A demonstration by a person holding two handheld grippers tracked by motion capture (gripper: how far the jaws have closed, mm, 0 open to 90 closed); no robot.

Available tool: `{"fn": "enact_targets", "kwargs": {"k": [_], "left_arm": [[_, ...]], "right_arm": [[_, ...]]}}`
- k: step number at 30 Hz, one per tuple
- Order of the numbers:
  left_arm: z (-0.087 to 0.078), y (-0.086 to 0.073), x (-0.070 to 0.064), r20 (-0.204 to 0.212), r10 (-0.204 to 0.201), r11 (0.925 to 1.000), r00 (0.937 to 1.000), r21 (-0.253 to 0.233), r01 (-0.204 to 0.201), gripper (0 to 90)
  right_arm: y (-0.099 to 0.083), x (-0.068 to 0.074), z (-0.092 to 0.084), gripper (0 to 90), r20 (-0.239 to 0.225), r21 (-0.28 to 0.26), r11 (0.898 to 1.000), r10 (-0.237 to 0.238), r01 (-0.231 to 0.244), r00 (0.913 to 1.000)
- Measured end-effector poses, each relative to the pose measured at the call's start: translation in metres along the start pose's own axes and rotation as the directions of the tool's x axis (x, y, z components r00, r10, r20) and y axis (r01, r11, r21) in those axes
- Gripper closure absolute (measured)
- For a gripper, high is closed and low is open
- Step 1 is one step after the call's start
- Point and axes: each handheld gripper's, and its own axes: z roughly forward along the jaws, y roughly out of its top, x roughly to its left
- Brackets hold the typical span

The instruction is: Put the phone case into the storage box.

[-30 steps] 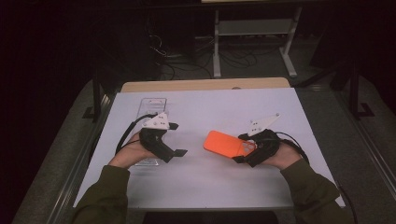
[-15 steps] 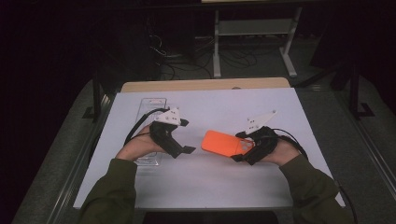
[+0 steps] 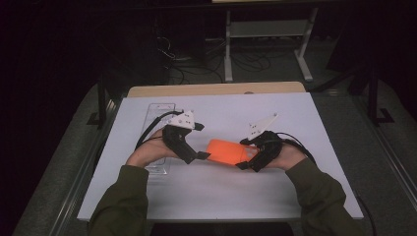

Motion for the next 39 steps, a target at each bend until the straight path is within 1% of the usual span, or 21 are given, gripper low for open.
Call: {"fn": "enact_targets", "kwargs": {"k": [4, 6, 7, 8, 9, 10, 13, 14, 15, 16, 18, 23, 28, 30, 31, 32, 34, 35, 37, 38, 39], "left_arm": [[0.003, 0.001, -0.002, 0.016, 0.011, 0.9999, 0.9998, -0.001, -0.011, 0.0], [0.004, 0.001, -0.004, 0.03, 0.015, 0.9999, 0.9994, 0.001, -0.015, 0.0], [0.005, 0.001, -0.005, 0.039, 0.012, 0.9999, 0.9992, 0.006, -0.013, 0.0], [0.006, 0.001, -0.006, 0.047, 0.023, 0.9996, 0.9986, 0.016, -0.023, 0.0], [0.007, 0.001, -0.006, 0.053, 0.024, 0.9995, 0.9983, 0.019, -0.025, 0.0], [0.008, 0.001, -0.007, 0.053, 0.023, 0.9994, 0.9983, 0.024, -0.024, 0.0], [0.011, 0.0, -0.009, 0.07, 0.018, 0.9995, 0.9974, 0.024, -0.02, 0.0], [0.011, 0.0, -0.009, 0.077, 0.028, 0.999, 0.9966, 0.033, -0.031, 0.0], [0.012, 0.0, -0.011, 0.079, 0.022, 0.9993, 0.9967, 0.027, -0.025, 0.0], [0.012, 0.0, -0.012, 0.08, 0.027, 0.9989, 0.9964, 0.035, -0.03, 0.0], [0.014, 0.001, -0.013, 0.092, 0.031, 0.9986, 0.9953, 0.039, -0.035, 0.0], [0.017, 0.0, -0.015, 0.104, 0.038, 0.9976, 0.9939, 0.053, -0.044, 0.0], [0.019, 0.001, -0.017, 0.116, 0.046, 0.9965, 0.9922, 0.065, -0.053, 0.0], [0.02, 0.001, -0.018, 0.113, 0.05, 0.996, 0.9923, 0.068, -0.058, 0.0], [0.021, 0.001, -0.018, 0.112, 0.052, 0.9952, 0.9923, 0.077, -0.06, 0.0], [0.022, 0.001, -0.018, 0.111, 0.054, 0.9949, 0.9923, 0.079, -0.063, 0.0], [0.024, 0.0, -0.019, 0.124, 0.05, 0.9938, 0.991, 0.093, -0.062, 0.0], [0.025, 0.0, -0.019, 0.129, 0.058, 0.9923, 0.9899, 0.101, -0.072, 0.0], [0.028, 0.0, -0.021, 0.135, 0.058, 0.9912, 0.9892, 0.111, -0.073, 0.0], [0.029, 0.0, -0.021, 0.137, 0.068, 0.9892, 0.9882, 0.12, -0.085, 0.0], [0.03, 0.0, -0.022, 0.143, 0.067, 0.9892, 0.9875, 0.12, -0.084, 0.0]], "right_arm": [[0.001, 0.002, 0.004, 14.8, -0.007, 0.004, 1.0, -0.014, 0.014, 0.9999], [0.002, 0.004, 0.004, 14.8, -0.017, 0.006, 1.0, -0.01, 0.01, 0.9998], [0.002, 0.004, 0.005, 14.8, -0.019, 0.002, 1.0, -0.015, 0.015, 0.9997], [0.003, 0.005, 0.004, 14.8, -0.024, 0.0, 1.0, -0.014, 0.014, 0.9996], [0.003, 0.005, 0.004, 14.8, -0.028, -0.001, 1.0, -0.019, 0.019, 0.9994], [0.003, 0.006, 0.005, 14.8, -0.031, 0.003, 1.0, -0.018, 0.018, 0.9994], [0.004, 0.008, 0.006, 14.8, -0.038, 0.002, 0.999, -0.034, 0.034, 0.9987], [0.005, 0.009, 0.007, 14.8, -0.037, -0.001, 0.999, -0.044, 0.044, 0.9983], [0.005, 0.009, 0.007, 14.8, -0.04, -0.003, 0.999, -0.051, 0.051, 0.9979], [0.005, 0.01, 0.007, 14.8, -0.047, 0.003, 0.999, -0.043, 0.043, 0.998], [0.006, 0.011, 0.009, 14.8, -0.05, -0.001, 0.998, -0.059, 0.059, 0.997], [0.008, 0.013, 0.013, 14.8, -0.056, 0.004, 0.997, -0.071, 0.072, 0.9959], [0.009, 0.014, 0.012, 14.8, -0.062, 0.0, 0.997, -0.073, 0.073, 0.9954], [0.01, 0.015, 0.012, 14.8, -0.065, 0.0, 0.997, -0.078, 0.078, 0.9948], [0.011, 0.016, 0.012, 14.8, -0.069, 0.002, 0.997, -0.077, 0.077, 0.9946], [0.012, 0.016, 0.013, 14.8, -0.069, -0.001, 0.996, -0.088, 0.088, 0.9937], [0.013, 0.017, 0.013, 14.8, -0.071, 0.001, 0.996, -0.092, 0.092, 0.9932], [0.013, 0.018, 0.013, 14.8, -0.072, 0.003, 0.996, -0.088, 0.089, 0.9935], [0.014, 0.018, 0.014, 14.8, -0.073, -0.003, 0.995, -0.095, 0.095, 0.9928], [0.015, 0.019, 0.014, 14.8, -0.071, 0.0, 0.995, -0.098, 0.098, 0.9927], [0.015, 0.019, 0.014, 14.8, -0.073, 0.001, 0.995, -0.099, 0.099, 0.9925]]}}
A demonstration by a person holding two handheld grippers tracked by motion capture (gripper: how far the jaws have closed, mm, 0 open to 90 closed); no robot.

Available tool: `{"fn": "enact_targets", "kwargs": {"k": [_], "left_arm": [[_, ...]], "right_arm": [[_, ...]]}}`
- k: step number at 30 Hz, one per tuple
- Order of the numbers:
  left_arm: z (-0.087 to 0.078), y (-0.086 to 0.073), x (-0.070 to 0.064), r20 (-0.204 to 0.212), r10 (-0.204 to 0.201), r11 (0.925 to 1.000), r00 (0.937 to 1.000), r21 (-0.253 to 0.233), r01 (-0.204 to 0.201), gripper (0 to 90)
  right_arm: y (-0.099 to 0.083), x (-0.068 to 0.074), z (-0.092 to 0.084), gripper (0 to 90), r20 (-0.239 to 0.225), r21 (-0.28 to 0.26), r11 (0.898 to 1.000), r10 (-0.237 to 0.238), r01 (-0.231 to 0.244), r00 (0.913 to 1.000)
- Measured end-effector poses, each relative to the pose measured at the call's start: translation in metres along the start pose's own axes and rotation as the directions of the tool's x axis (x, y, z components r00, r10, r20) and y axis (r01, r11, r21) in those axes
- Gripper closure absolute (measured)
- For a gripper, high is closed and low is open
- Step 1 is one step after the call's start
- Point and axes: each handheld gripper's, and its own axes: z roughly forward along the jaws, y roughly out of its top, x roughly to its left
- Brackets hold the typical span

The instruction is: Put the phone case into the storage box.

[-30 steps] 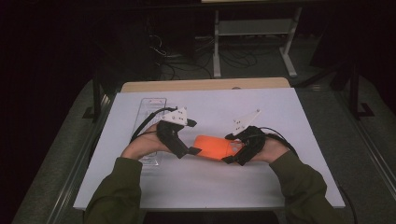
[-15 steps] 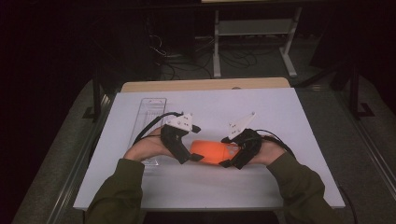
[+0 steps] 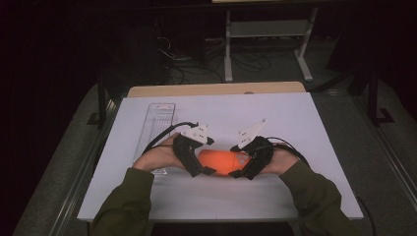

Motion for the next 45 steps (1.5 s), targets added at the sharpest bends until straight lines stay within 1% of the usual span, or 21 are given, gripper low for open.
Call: {"fn": "enact_targets", "kwargs": {"k": [3, 6, 7, 8, 10, 12, 15, 16, 17, 18, 19, 20, 26, 30, 31, 32, 39, 40, 41, 42, 45], "left_arm": [[0.004, 0.002, -0.002, 0.009, 0.017, 0.9998, 0.9998, 0.012, -0.017, 0.0], [0.009, 0.003, -0.004, 0.014, 0.015, 0.9996, 0.9998, 0.022, -0.016, 0.0], [0.01, 0.003, -0.004, 0.018, 0.025, 0.9991, 0.9995, 0.033, -0.025, 0.0], [0.011, 0.004, -0.004, 0.023, 0.023, 0.9992, 0.9995, 0.033, -0.024, 0.0], [0.013, 0.004, -0.005, 0.024, 0.021, 0.9989, 0.9995, 0.04, -0.022, 0.0], [0.015, 0.005, -0.006, 0.025, 0.026, 0.9984, 0.9993, 0.05, -0.027, 0.0], [0.018, 0.004, -0.006, 0.026, 0.028, 0.9977, 0.9993, 0.061, -0.03, 0.0], [0.018, 0.004, -0.006, 0.03, 0.03, 0.9971, 0.9991, 0.068, -0.032, 0.0], [0.019, 0.004, -0.006, 0.031, 0.034, 0.9966, 0.9989, 0.074, -0.036, 0.0], [0.019, 0.004, -0.006, 0.03, 0.043, 0.9955, 0.9986, 0.083, -0.045, 0.0], [0.02, 0.004, -0.007, 0.028, 0.039, 0.9954, 0.9988, 0.086, -0.042, 0.0], [0.021, 0.004, -0.007, 0.029, 0.041, 0.995, 0.9987, 0.09, -0.043, 0.0], [0.022, 0.004, -0.007, 0.033, 0.042, 0.9946, 0.9986, 0.093, -0.045, 0.0], [0.023, 0.004, -0.008, 0.029, 0.036, 0.9946, 0.9989, 0.096, -0.038, 0.0], [0.022, 0.004, -0.006, 0.029, 0.052, 0.9917, 0.9982, 0.116, -0.055, 0.0], [0.023, 0.004, -0.006, 0.029, 0.054, 0.9913, 0.9981, 0.118, -0.057, 0.0], [0.024, 0.005, -0.008, 0.038, 0.051, 0.991, 0.998, 0.122, -0.055, 0.0], [0.023, 0.005, -0.007, 0.042, 0.06, 0.9897, 0.9973, 0.127, -0.065, 1.0], [0.023, 0.005, -0.007, 0.042, 0.063, 0.9899, 0.9971, 0.124, -0.068, 6.1], [0.023, 0.005, -0.009, 0.043, 0.057, 0.9912, 0.9974, 0.117, -0.062, 8.9], [0.023, 0.004, -0.01, 0.044, 0.06, 0.9914, 0.9972, 0.114, -0.064, 9.6]], "right_arm": [[0.001, 0.001, 0.0, 14.8, -0.004, -0.008, 1.0, -0.003, 0.003, 1.0], [0.002, 0.002, 0.0, 14.8, -0.005, -0.006, 1.0, -0.013, 0.013, 0.9999], [0.002, 0.002, -0.001, 14.8, -0.005, -0.005, 1.0, -0.016, 0.016, 0.9999], [0.003, 0.003, 0.0, 14.8, -0.008, -0.007, 1.0, -0.016, 0.016, 0.9998], [0.003, 0.004, 0.0, 14.8, -0.011, -0.008, 1.0, -0.011, 0.011, 0.9999], [0.004, 0.004, 0.0, 14.8, -0.011, -0.009, 1.0, -0.021, 0.021, 0.9997], [0.005, 0.004, 0.0, 14.8, -0.018, -0.021, 1.0, -0.023, 0.022, 0.9996], [0.006, 0.005, -0.001, 14.8, -0.019, -0.018, 1.0, -0.019, 0.018, 0.9996], [0.006, 0.007, -0.002, 14.8, -0.024, -0.001, 1.0, 0.011, -0.011, 0.9996], [0.007, 0.007, -0.002, 14.8, -0.022, 0.0, 1.0, 0.007, -0.007, 0.9997], [0.007, 0.007, -0.001, 14.8, -0.025, -0.007, 1.0, -0.002, 0.002, 0.9997], [0.007, 0.007, -0.001, 14.8, -0.027, -0.008, 1.0, 0.002, -0.002, 0.9996], [0.008, 0.008, -0.001, 14.8, -0.027, -0.007, 1.0, -0.005, 0.005, 0.9996], [0.009, 0.009, -0.001, 14.8, -0.031, -0.01, 1.0, 0.0, 0.0, 0.9995], [0.009, 0.009, -0.001, 14.8, -0.033, -0.009, 1.0, 0.0, -0.001, 0.9995], [0.01, 0.008, -0.001, 14.8, -0.032, -0.02, 1.0, -0.018, 0.017, 0.9993], [0.01, 0.008, 0.0, 14.8, -0.031, -0.027, 0.999, -0.029, 0.028, 0.9991], [0.01, 0.008, 0.0, 14.8, -0.031, -0.027, 0.999, -0.029, 0.028, 0.9991], [0.01, 0.008, 0.0, 14.8, -0.032, -0.028, 0.999, -0.029, 0.028, 0.9991], [0.01, 0.008, 0.0, 14.8, -0.032, -0.028, 0.999, -0.032, 0.031, 0.999], [0.011, 0.008, -0.001, 14.8, -0.032, -0.031, 0.999, -0.036, 0.035, 0.9988]]}}
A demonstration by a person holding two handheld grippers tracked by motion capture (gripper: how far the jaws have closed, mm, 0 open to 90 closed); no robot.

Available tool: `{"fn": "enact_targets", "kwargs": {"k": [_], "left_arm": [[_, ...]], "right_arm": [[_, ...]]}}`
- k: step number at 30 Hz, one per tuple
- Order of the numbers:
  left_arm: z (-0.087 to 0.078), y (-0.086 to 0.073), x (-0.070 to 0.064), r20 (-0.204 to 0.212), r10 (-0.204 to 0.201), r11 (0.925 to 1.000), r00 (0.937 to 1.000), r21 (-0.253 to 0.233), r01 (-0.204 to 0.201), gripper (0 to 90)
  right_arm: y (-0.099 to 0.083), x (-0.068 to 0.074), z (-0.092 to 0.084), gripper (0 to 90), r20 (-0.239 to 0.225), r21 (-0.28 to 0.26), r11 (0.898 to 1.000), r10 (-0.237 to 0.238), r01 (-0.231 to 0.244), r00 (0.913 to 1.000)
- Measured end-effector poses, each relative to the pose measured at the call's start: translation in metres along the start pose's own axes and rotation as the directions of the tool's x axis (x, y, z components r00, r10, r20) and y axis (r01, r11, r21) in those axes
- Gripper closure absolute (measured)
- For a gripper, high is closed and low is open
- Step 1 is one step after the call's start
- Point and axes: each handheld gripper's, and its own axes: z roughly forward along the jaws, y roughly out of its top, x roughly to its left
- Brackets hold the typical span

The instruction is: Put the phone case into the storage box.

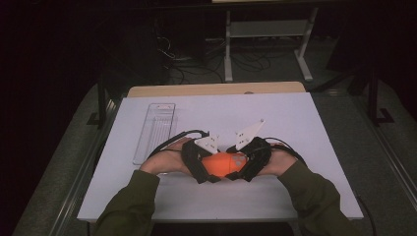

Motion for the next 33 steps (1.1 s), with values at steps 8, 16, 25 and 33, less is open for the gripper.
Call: {"fn": "enact_targets", "kwargs": {"k": [8, 16, 25, 33], "left_arm": [[-0.0028, -0.0021, -0.0006, -0.003, 0.0, 1.0, 1.0, 0.004, 0.0, 13.4], [-0.0031, -0.0024, -0.0003, 0.001, 0.01, 0.9999, 1.0, 0.004, -0.01, 14.4], [-0.0033, -0.0014, -0.0023, 0.018, -0.007, 1.0, 0.9998, -0.001, 0.007, 15.2], [-0.0025, -0.0026, -0.0002, 0.004, 0.01, 0.9995, 0.9999, 0.031, -0.01, 15.3]], "right_arm": [[0.0016, -0.0005, 0.0019, 14.8, -0.017, -0.001, 1.0, -0.001, 0.001, 0.9999], [0.0011, -0.001, 0.0027, 14.5, -0.018, -0.007, 1.0, -0.013, 0.013, 0.9998], [0.0009, -0.0009, 0.0004, 13.5, -0.041, -0.01, 1.0, 0.007, -0.008, 0.9991], [0.0011, -0.0008, -0.0005, 9.7, -0.033, -0.036, 0.999, 0.033, -0.035, 0.9989]]}}
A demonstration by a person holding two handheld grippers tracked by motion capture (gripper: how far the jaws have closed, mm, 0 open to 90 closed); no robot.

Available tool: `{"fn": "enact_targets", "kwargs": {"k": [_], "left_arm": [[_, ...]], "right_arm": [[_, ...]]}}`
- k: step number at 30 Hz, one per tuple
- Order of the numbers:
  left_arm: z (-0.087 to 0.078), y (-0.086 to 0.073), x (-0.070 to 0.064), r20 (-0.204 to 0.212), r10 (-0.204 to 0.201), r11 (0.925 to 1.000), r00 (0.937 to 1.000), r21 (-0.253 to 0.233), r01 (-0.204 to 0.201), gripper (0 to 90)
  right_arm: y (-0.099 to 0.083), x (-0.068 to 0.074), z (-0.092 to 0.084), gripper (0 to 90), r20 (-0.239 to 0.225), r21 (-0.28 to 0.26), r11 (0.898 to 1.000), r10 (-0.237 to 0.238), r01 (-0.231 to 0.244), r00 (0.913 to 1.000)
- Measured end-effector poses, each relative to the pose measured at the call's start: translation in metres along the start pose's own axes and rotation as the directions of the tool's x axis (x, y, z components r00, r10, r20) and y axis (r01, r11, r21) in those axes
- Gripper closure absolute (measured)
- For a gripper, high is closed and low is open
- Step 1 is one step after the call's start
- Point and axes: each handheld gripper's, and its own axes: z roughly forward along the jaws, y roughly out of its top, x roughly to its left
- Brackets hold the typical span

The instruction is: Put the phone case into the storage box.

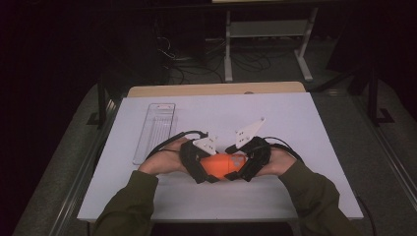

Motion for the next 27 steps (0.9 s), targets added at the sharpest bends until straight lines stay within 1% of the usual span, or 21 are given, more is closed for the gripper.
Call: {"fn": "enact_targets", "kwargs": {"k": [1, 3, 4, 5, 6, 8, 9, 10, 11, 13, 15, 17, 19, 20, 21, 22, 23, 24, 25, 26, 27], "left_arm": [[0.001, -0.001, -0.001, -0.001, -0.017, 0.9998, 0.9999, -0.007, 0.017, 15.3], [0.001, -0.001, 0.0, -0.004, -0.016, 0.9999, 0.9999, 0.005, 0.016, 15.3], [0.001, -0.001, 0.0, -0.006, -0.021, 0.9998, 0.9998, 0.004, 0.021, 15.3], [0.001, -0.001, 0.0, -0.01, -0.022, 0.9998, 0.9997, 0.004, 0.022, 15.3], [0.001, -0.001, 0.0, -0.016, -0.025, 0.9997, 0.9996, 0.003, 0.025, 15.3], [0.001, -0.002, 0.001, -0.033, -0.029, 0.9996, 0.999, 0.001, 0.029, 15.3], [0.001, -0.002, 0.001, -0.038, -0.035, 0.9994, 0.9987, 0.0, 0.035, 15.3], [0.001, -0.003, 0.001, -0.045, -0.041, 0.9992, 0.9981, -0.001, 0.041, 15.3], [0.001, -0.003, 0.001, -0.055, -0.049, 0.9988, 0.9973, -0.002, 0.049, 15.3], [0.001, -0.003, 0.001, -0.075, -0.059, 0.9983, 0.9954, 0.0, 0.059, 15.3], [0.002, -0.004, 0.002, -0.1, -0.079, 0.9969, 0.9919, -0.002, 0.079, 15.3], [0.003, -0.005, 0.003, -0.118, -0.099, 0.995, 0.9881, -0.001, 0.1, 15.4], [0.004, -0.006, 0.004, -0.139, -0.118, 0.9929, 0.9832, 0.001, 0.119, 15.4], [0.004, -0.006, 0.004, -0.145, -0.129, 0.9914, 0.9809, 0.001, 0.131, 15.4], [0.004, -0.006, 0.004, -0.156, -0.144, 0.9894, 0.9772, -0.004, 0.145, 15.4], [0.004, -0.007, 0.005, -0.166, -0.17, 0.9852, 0.9712, -0.01, 0.171, 15.4], [0.004, -0.007, 0.005, -0.173, -0.173, 0.9847, 0.9696, -0.009, 0.174, 15.5], [0.004, -0.007, 0.005, -0.176, -0.188, 0.9819, 0.9662, -0.013, 0.189, 15.5], [0.005, -0.007, 0.006, -0.182, -0.2, 0.9795, 0.9627, -0.014, 0.201, 15.5], [0.005, -0.007, 0.006, -0.185, -0.208, 0.9777, 0.9605, -0.01, 0.21, 15.5], [0.005, -0.007, 0.006, -0.189, -0.22, 0.9749, 0.957, -0.01, 0.222, 15.4]], "right_arm": [[0.0, 0.001, -0.001, 8.4, 0.005, -0.001, 1.0, 0.008, -0.008, 1.0], [0.001, 0.001, -0.004, 5.3, 0.023, -0.018, 1.0, 0.01, -0.009, 0.9997], [0.001, 0.002, -0.006, 4.4, 0.028, -0.024, 0.999, 0.027, -0.026, 0.9993], [0.001, 0.002, -0.007, 3.1, 0.04, -0.03, 0.999, 0.023, -0.022, 0.9989], [0.001, 0.002, -0.008, 2.8, 0.047, -0.036, 0.999, 0.033, -0.031, 0.9984], [0.0, 0.002, -0.009, 2.4, 0.068, -0.021, 0.999, 0.045, -0.043, 0.9967], [0.0, 0.001, -0.009, 2.4, 0.076, -0.022, 0.999, 0.048, -0.046, 0.996], [0.0, 0.001, -0.009, 2.4, 0.078, -0.018, 0.998, 0.056, -0.055, 0.9954], [0.0, 0.001, -0.009, 2.4, 0.09, -0.019, 0.998, 0.066, -0.065, 0.9937], [-0.001, 0.001, -0.01, 2.4, 0.097, -0.027, 0.997, 0.075, -0.073, 0.9924], [-0.001, 0.001, -0.012, 2.4, 0.099, -0.031, 0.996, 0.085, -0.082, 0.9914], [-0.001, -0.001, -0.013, 2.4, 0.117, -0.035, 0.996, 0.082, -0.079, 0.9897], [-0.002, -0.001, -0.016, 2.4, 0.128, -0.046, 0.994, 0.104, -0.099, 0.9863], [-0.002, -0.002, -0.017, 2.4, 0.139, -0.047, 0.994, 0.102, -0.096, 0.9851], [-0.002, -0.003, -0.018, 2.4, 0.148, -0.055, 0.994, 0.103, -0.095, 0.9836], [-0.003, -0.003, -0.019, 2.4, 0.153, -0.063, 0.992, 0.114, -0.106, 0.9815], [-0.004, -0.004, -0.02, 2.4, 0.167, -0.061, 0.993, 0.11, -0.101, 0.9799], [-0.004, -0.004, -0.021, 2.4, 0.174, -0.06, 0.993, 0.114, -0.105, 0.9781], [-0.004, -0.004, -0.022, 2.4, 0.182, -0.067, 0.99, 0.131, -0.12, 0.9745], [-0.005, -0.005, -0.022, 2.4, 0.191, -0.067, 0.991, 0.128, -0.117, 0.9732], [-0.006, -0.005, -0.023, 2.4, 0.193, -0.073, 0.989, 0.137, -0.125, 0.9714]]}}
